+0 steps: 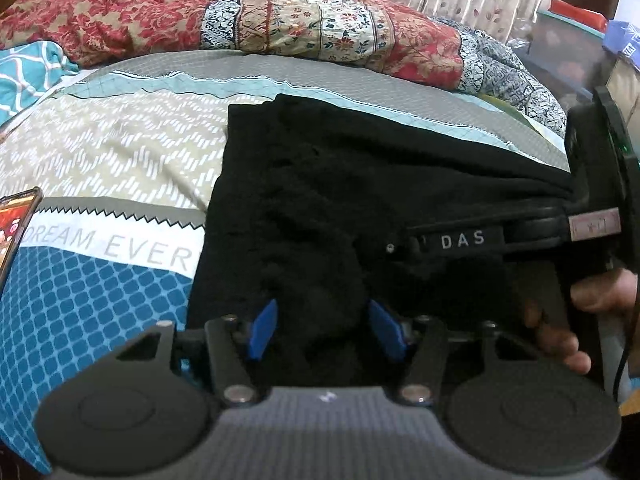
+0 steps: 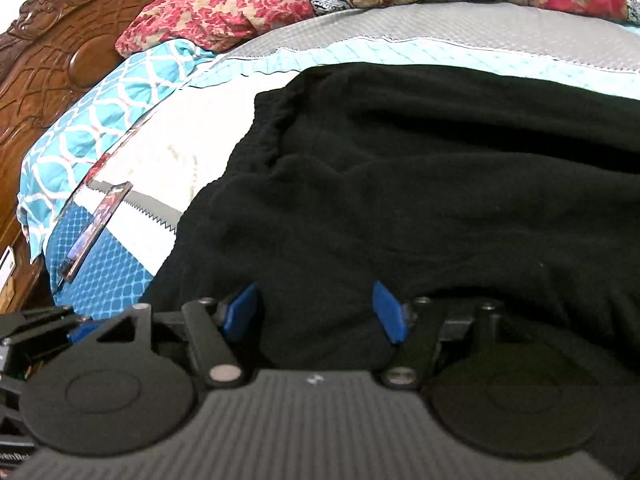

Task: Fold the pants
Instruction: 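Spread the pants flat on the bed with both grippers, then release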

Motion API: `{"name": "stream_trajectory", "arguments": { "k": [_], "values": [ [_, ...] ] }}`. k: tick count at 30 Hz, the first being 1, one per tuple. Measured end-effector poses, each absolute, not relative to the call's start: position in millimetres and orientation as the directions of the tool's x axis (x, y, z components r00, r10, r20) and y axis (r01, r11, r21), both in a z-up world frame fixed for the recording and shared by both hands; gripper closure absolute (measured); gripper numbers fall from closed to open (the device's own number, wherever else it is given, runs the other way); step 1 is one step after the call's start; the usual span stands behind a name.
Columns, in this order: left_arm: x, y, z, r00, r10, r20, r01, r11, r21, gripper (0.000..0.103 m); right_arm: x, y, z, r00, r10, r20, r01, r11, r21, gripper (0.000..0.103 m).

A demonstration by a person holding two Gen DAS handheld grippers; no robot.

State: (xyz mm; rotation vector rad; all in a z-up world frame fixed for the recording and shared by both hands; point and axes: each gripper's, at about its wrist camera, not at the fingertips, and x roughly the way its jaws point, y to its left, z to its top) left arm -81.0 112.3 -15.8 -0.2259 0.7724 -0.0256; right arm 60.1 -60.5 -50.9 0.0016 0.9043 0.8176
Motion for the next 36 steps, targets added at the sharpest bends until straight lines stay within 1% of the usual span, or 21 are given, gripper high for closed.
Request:
{"name": "stream_trajectory", "arguments": {
  "k": [8, 13, 16, 19, 21, 24, 27, 31, 34, 36],
  "values": [
    [-80.6, 108.9, -16.4, 0.719, -0.102, -0.688, -0.043, 0.981, -0.191, 0.044, 62.7, -76.6, -55.7, 0.343, 0.658, -0.67, -0.602, 0.702, 0.382, 0.035],
    [-80.4, 110.3, -16.0, 0.718, -0.107, -0.688, -0.043, 0.979, -0.198, 0.044, 65.6, -73.8, -49.6, 0.332, 0.652, -0.682, -0.582, 0.71, 0.396, 0.035],
    [-80.8, 110.3, -15.6, 0.719, -0.107, -0.686, -0.046, 0.979, -0.2, 0.044, 66.6, -75.5, -40.2, 0.346, 0.687, -0.639, -0.569, 0.696, 0.439, 0.035],
    [-79.7, 109.5, -16.0, 0.719, -0.105, -0.687, -0.046, 0.979, -0.197, 0.044, 65.7, -73.6, -35.0, 0.361, 0.701, -0.615, -0.583, 0.684, 0.438, 0.035],
    [-79.1, 107.7, -16.4, 0.718, -0.102, -0.689, -0.043, 0.981, -0.19, 0.042, 66.2, -69.6, -38.3, 0.353, 0.69, -0.632, -0.587, 0.69, 0.425, 0.036],
    [-78.2, 105.1, -16.6, 0.715, -0.098, -0.693, -0.041, 0.983, -0.18, 0.041, 67.8, -61.8, -56.8, 0.325, 0.649, -0.688, -0.579, 0.712, 0.398, 0.036],
    [-77.1, 106.0, -15.2, 0.711, -0.1, -0.696, -0.044, 0.982, -0.186, 0.04, 64.7, -62.9, -53.4, 0.333, 0.651, -0.682, -0.598, 0.705, 0.381, 0.036],
    [-75.9, 112.1, -8.7, 0.709, -0.117, -0.695, -0.059, 0.973, -0.225, 0.04, 71.9, -86.7, -40.4, 0.356, 0.679, -0.642, -0.566, 0.703, 0.43, 0.036],
    [-74.6, 121.7, 4.6, 0.726, -0.123, -0.676, -0.065, 0.967, -0.246, 0.039, 78.1, -118.5, -28.0, 0.411, 0.668, -0.62, -0.534, 0.728, 0.43, 0.036],
    [-71.3, 128.7, 18.0, 0.751, -0.091, -0.654, -0.07, 0.974, -0.216, 0.037, 83.8, -144.4, -18.7, 0.455, 0.641, -0.619, -0.5, 0.758, 0.418, 0.036]
  ]
}}
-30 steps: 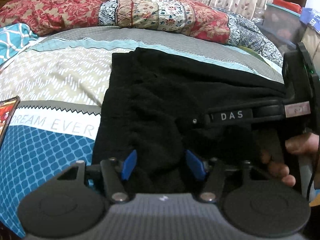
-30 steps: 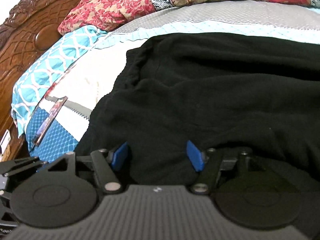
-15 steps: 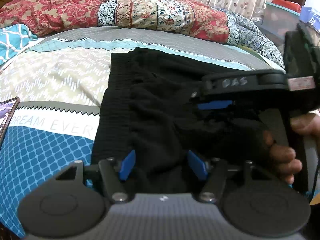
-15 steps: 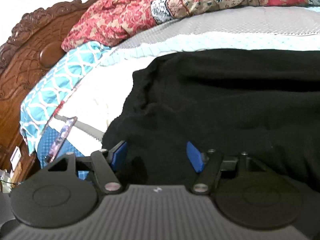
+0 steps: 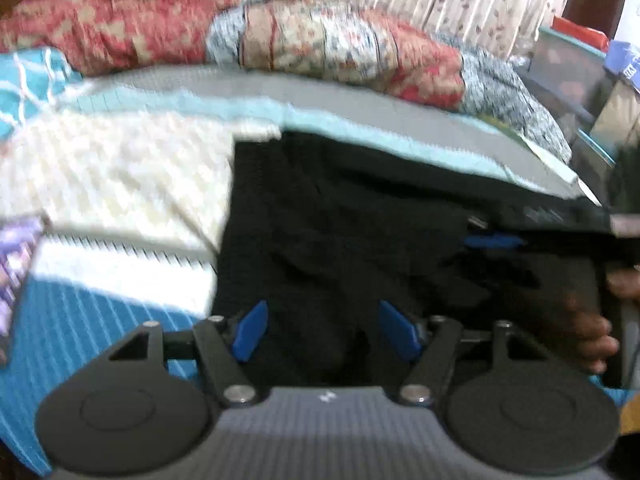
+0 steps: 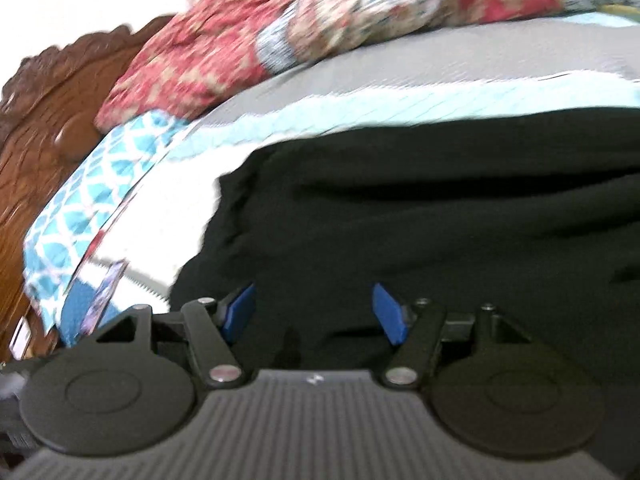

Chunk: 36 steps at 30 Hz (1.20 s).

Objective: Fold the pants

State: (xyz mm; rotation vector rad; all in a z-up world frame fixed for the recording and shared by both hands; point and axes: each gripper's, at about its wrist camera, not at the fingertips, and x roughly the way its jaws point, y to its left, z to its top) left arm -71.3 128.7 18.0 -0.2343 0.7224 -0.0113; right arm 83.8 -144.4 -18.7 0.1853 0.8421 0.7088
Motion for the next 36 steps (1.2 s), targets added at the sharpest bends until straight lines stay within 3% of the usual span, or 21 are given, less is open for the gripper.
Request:
{"name": "stream_trajectory", "arguments": {
  "k": [10, 19, 22, 24, 25, 29, 33, 35, 36],
  "values": [
    [17.9, 127.7, 63.4, 0.845, 0.102, -0.524, -0.017, 0.986, 0.165, 0.018, 105.5, -308.9, 18.0, 0.717, 0.383, -0.582, -0.21, 0.915, 0.343, 0.036],
    [131.7, 96.7, 22.5, 0.814, 0.094, -0.574, 0.119, 0.939, 0.322, 0.009, 169.4, -445.2, 47.3, 0.843, 0.051, -0.536, 0.163, 0.924, 0.345, 0.036],
    [151.6, 87.0, 0.9, 0.792, 0.112, -0.6, 0.147, 0.92, 0.365, 0.008, 205.4, -480.2, 41.1, 0.839, 0.0, -0.545, 0.253, 0.886, 0.389, 0.036],
    [160.9, 83.3, -12.6, 0.78, 0.117, -0.615, 0.161, 0.912, 0.377, 0.014, 220.2, -500.0, 28.6, 0.827, -0.076, -0.558, 0.341, 0.855, 0.39, 0.036],
    [164.4, 82.8, -17.8, 0.772, 0.114, -0.625, 0.171, 0.91, 0.377, 0.024, 227.7, -508.1, 22.2, 0.821, -0.096, -0.562, 0.373, 0.837, 0.402, 0.036],
    [170.4, 81.1, -31.4, 0.747, 0.074, -0.66, 0.223, 0.908, 0.355, 0.08, 245.4, -551.0, -13.6, 0.792, -0.127, -0.597, 0.488, 0.72, 0.494, 0.036],
    [166.1, 75.7, -27.8, 0.767, 0.1, -0.634, 0.203, 0.899, 0.387, 0.089, 267.5, -569.8, -37.3, 0.777, -0.09, -0.623, 0.524, 0.641, 0.561, 0.036],
    [157.7, 76.0, -15.8, 0.785, 0.102, -0.61, 0.171, 0.912, 0.373, 0.091, 276.6, -569.4, -41.8, 0.785, -0.067, -0.616, 0.509, 0.635, 0.581, 0.052],
    [151.8, 75.8, -8.9, 0.796, 0.104, -0.596, 0.156, 0.916, 0.369, 0.091, 280.0, -566.5, -39.9, 0.785, -0.068, -0.616, 0.506, 0.644, 0.574, 0.083]
  ]
}}
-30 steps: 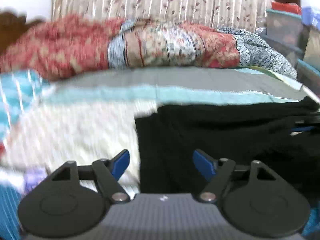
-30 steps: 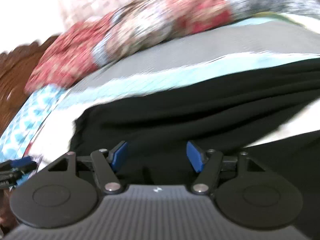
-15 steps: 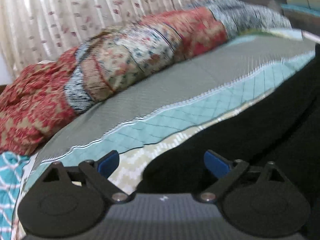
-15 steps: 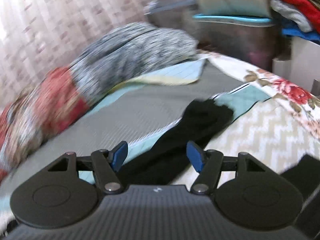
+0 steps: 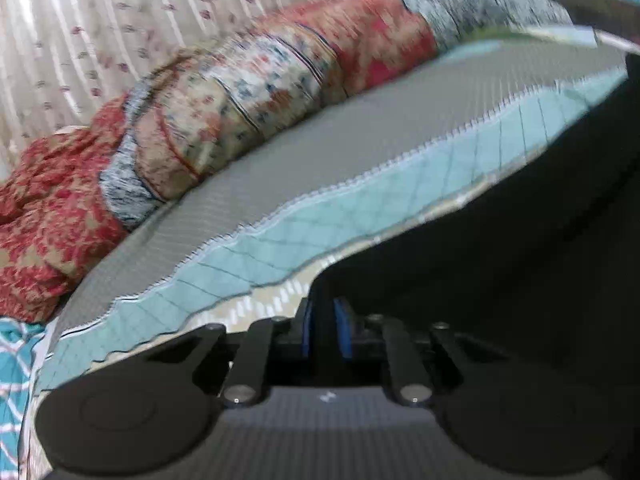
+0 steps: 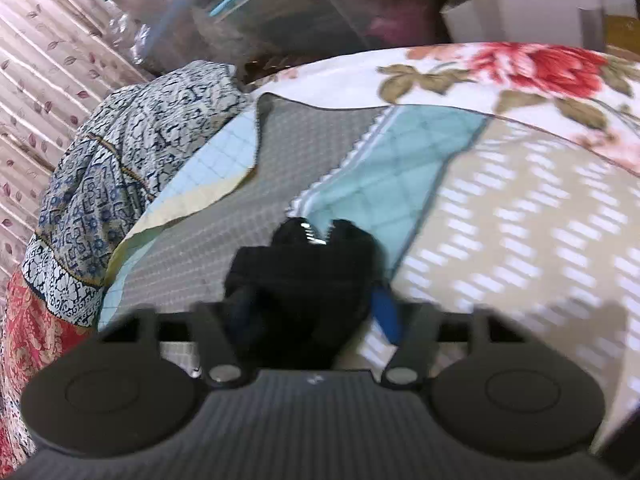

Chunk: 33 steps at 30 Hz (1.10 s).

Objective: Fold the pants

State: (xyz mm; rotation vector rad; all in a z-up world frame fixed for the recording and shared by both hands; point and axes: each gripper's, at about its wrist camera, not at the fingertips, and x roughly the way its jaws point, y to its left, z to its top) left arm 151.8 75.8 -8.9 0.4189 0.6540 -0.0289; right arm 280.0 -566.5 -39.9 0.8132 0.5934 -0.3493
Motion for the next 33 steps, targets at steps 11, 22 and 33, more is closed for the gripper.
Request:
{"name": "stream_trajectory", "arguments": {
  "k": [11, 22, 33],
  "values": [
    [40.5, 73.2, 78.9, 0.898, 0.023, -0.44, 0.104, 0.959, 0.264, 0.091, 224.7, -576.5, 51.3, 0.875, -0.086, -0.477, 0.383, 0.726, 0.571, 0.094],
    [-86.3, 56.5, 68.9, 0.848, -0.078, -0.525, 0.207, 0.959, 0.193, 0.091, 89.3, -627.8, 47.7, 0.861, -0.118, -0.496, 0.428, 0.695, 0.578, 0.094],
    [-129.0, 48.5, 17.4, 0.702, -0.102, -0.705, 0.245, 0.964, 0.104, 0.08, 30.3, -645.5, -25.4, 0.693, -0.245, -0.679, 0.642, 0.638, 0.425, 0.026]
  ]
}}
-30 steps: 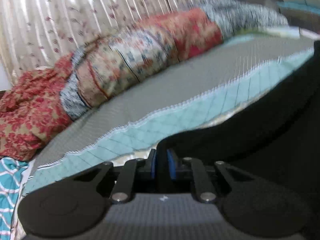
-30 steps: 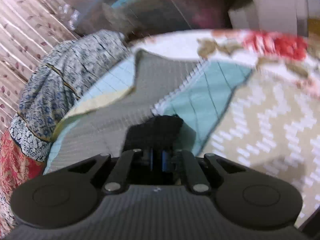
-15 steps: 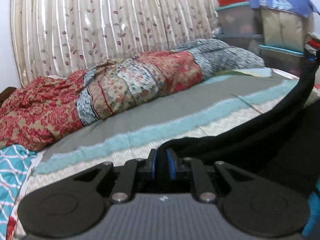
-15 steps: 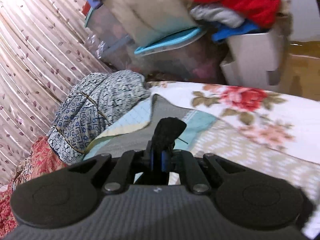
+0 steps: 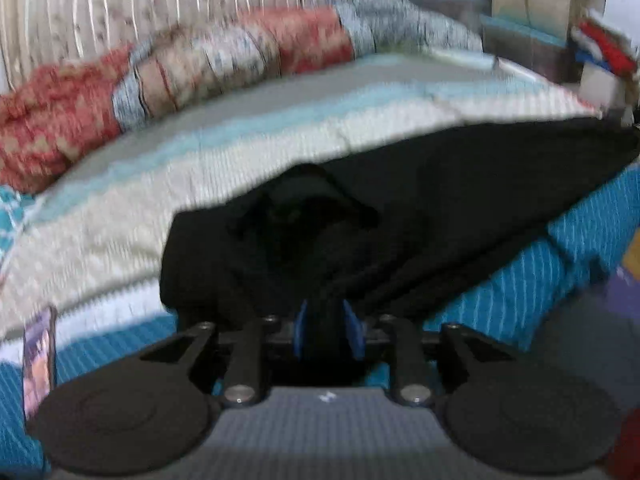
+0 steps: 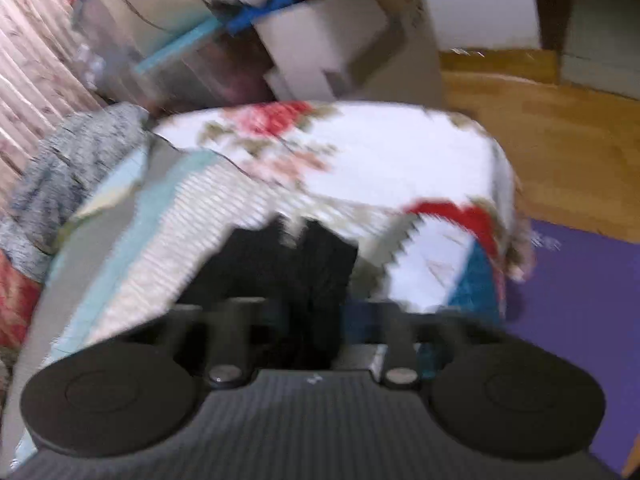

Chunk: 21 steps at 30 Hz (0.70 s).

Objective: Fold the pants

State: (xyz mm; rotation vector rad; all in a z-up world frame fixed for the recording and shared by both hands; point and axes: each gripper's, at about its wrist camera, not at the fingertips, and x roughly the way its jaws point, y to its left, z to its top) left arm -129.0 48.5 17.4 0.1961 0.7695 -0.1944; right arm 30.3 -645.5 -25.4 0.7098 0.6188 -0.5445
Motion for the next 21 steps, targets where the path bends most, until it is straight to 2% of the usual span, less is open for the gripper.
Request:
{"name": "stream_trajectory", "arguments": {
  "k": [3, 4, 5, 7, 8, 9, 10, 12, 14, 16, 18, 19, 20, 21],
  "values": [
    [-148.3, 54.0, 25.6, 0.714, -0.122, -0.69, 0.265, 0.958, 0.106, 0.069, 10.6, -647.4, -18.9, 0.693, -0.358, -0.626, 0.69, 0.582, 0.431, 0.027],
    [-155.0, 58.7, 30.4, 0.721, -0.128, -0.681, 0.262, 0.96, 0.096, 0.058, 3.5, -645.4, -13.6, 0.706, -0.378, -0.6, 0.688, 0.569, 0.45, 0.027],
    [-161.1, 67.1, 35.8, 0.728, -0.138, -0.671, 0.248, 0.966, 0.07, 0.051, -2.0, -643.0, -8.3, 0.726, -0.383, -0.571, 0.671, 0.572, 0.471, 0.027],
    [-167.3, 90.7, 46.1, 0.741, -0.151, -0.655, 0.188, 0.982, -0.015, 0.044, -8.7, -625.9, 4.1, 0.777, -0.369, -0.51, 0.614, 0.623, 0.485, 0.026],
    [-168.2, 103.1, 49.7, 0.747, -0.149, -0.647, 0.14, 0.988, -0.067, 0.037, -9.4, -614.7, 8.4, 0.801, -0.345, -0.489, 0.578, 0.658, 0.483, 0.026],
    [-167.2, 116.6, 52.6, 0.753, -0.144, -0.642, 0.088, 0.989, -0.118, 0.031, -7.3, -600.9, 12.0, 0.83, -0.301, -0.47, 0.528, 0.697, 0.485, 0.026],
    [-163.8, 130.5, 53.9, 0.756, -0.14, -0.639, 0.036, 0.984, -0.173, 0.02, -4.4, -583.2, 14.0, 0.862, -0.231, -0.451, 0.458, 0.737, 0.497, 0.026],
    [-150.9, 157.9, 52.5, 0.755, -0.15, -0.639, -0.063, 0.953, -0.297, 0.015, 4.1, -549.0, 13.0, 0.898, -0.085, -0.432, 0.325, 0.79, 0.52, 0.026],
    [-134.1, 179.6, 45.8, 0.742, -0.209, -0.637, -0.116, 0.896, -0.429, 0.009, 22.0, -497.9, 9.9, 0.889, 0.118, -0.442, 0.154, 0.832, 0.533, 0.026],
    [-112.9, 195.3, 36.0, 0.738, -0.265, -0.62, -0.154, 0.83, -0.537, 0.009, 37.6, -437.6, 6.5, 0.836, 0.299, -0.46, -0.017, 0.852, 0.523, 0.026],
    [-90.5, 199.8, 23.9, 0.731, -0.309, -0.609, -0.164, 0.786, -0.596, 0.015, 46.9, -374.6, 6.6, 0.748, 0.466, -0.472, -0.2, 0.837, 0.509, 0.027],
    [-80.6, 198.3, 19.0, 0.719, -0.326, -0.614, -0.165, 0.778, -0.607, 0.039, 47.8, -337.7, 6.7, 0.682, 0.556, -0.476, -0.305, 0.807, 0.505, 0.027],
    [-70.4, 192.8, 13.9, 0.699, -0.343, -0.627, -0.164, 0.777, -0.608, 0.057, 45.6, -301.0, 7.5, 0.608, 0.636, -0.476, -0.409, 0.764, 0.498, 0.027],
    [-63.1, 188.8, 10.6, 0.687, -0.351, -0.636, -0.157, 0.783, -0.602, 0.067, 42.5, -272.5, 9.3, 0.545, 0.69, -0.476, -0.494, 0.723, 0.483, 0.026]
  ]
}}
